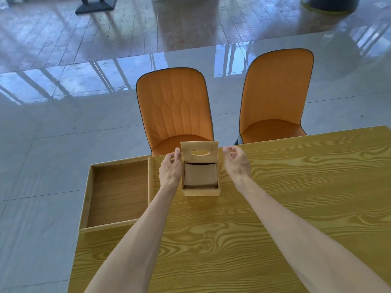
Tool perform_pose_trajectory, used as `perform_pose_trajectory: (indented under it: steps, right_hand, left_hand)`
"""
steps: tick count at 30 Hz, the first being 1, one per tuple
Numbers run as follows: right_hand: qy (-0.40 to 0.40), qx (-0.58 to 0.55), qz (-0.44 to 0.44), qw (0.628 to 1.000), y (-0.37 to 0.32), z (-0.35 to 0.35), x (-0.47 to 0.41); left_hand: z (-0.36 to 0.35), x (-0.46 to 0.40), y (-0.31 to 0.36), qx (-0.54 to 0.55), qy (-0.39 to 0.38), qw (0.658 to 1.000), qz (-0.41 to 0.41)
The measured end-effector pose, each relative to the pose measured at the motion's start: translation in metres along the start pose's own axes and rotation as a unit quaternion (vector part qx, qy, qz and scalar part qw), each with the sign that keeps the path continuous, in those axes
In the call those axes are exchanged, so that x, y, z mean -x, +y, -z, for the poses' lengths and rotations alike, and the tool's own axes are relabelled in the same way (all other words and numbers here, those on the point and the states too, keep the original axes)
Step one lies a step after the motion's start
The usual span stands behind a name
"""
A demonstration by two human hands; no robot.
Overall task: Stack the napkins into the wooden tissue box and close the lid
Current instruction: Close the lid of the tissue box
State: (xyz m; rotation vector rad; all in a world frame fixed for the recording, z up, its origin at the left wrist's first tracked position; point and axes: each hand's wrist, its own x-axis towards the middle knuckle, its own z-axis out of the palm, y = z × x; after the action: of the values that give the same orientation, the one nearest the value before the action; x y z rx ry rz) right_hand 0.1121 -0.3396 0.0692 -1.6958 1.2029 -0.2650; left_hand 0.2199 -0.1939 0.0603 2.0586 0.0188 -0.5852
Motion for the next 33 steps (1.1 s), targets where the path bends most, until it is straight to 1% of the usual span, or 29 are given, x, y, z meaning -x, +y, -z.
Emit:
perform_pose_trajectory:
  steps: [2, 4, 6, 8, 10, 12, 16, 20, 23, 27, 33]
  right_hand:
    - [-0.033, -0.058, -0.041, 0.997, -0.016, 0.003, -0.005]
    - [-0.076, -0.100, -0.077, 0.989, -0.028, 0.003, -0.008]
    - [-0.120, -0.118, -0.129, 0.977, -0.032, 0.000, -0.009]
    - [-0.144, -0.121, -0.174, 0.967, -0.033, -0.002, -0.009]
    - [-0.165, -0.129, -0.201, 0.957, -0.033, -0.002, -0.008]
    - [-0.182, -0.130, -0.211, 0.952, -0.031, 0.000, -0.007]
    - [-0.186, -0.120, -0.185, 0.957, -0.022, 0.005, -0.003]
    - [-0.158, -0.103, -0.112, 0.976, -0.014, 0.010, 0.007]
    - [-0.163, -0.085, -0.073, 0.980, -0.003, 0.014, 0.017]
    - [-0.171, -0.076, -0.052, 0.981, 0.015, 0.017, 0.029]
    - [-0.184, -0.063, -0.054, 0.979, 0.033, 0.019, 0.042]
  left_hand:
    - [0.004, -0.003, 0.018, 0.057, -0.011, 0.998, 0.022]
    - [0.007, -0.001, 0.036, 0.088, -0.029, 0.994, 0.060]
    - [0.006, 0.000, 0.046, 0.079, -0.066, 0.988, 0.113]
    - [0.003, 0.002, 0.049, 0.067, -0.087, 0.983, 0.147]
    - [0.002, 0.009, 0.049, 0.066, -0.097, 0.980, 0.159]
    - [0.003, 0.014, 0.046, 0.076, -0.104, 0.978, 0.164]
    - [0.008, 0.019, 0.039, 0.095, -0.113, 0.976, 0.160]
    - [0.012, 0.027, 0.023, 0.101, -0.113, 0.980, 0.133]
    - [0.017, 0.039, 0.010, 0.119, -0.118, 0.980, 0.107]
    - [0.023, 0.053, -0.010, 0.128, -0.118, 0.980, 0.096]
    - [0.024, 0.062, -0.037, 0.135, -0.114, 0.979, 0.098]
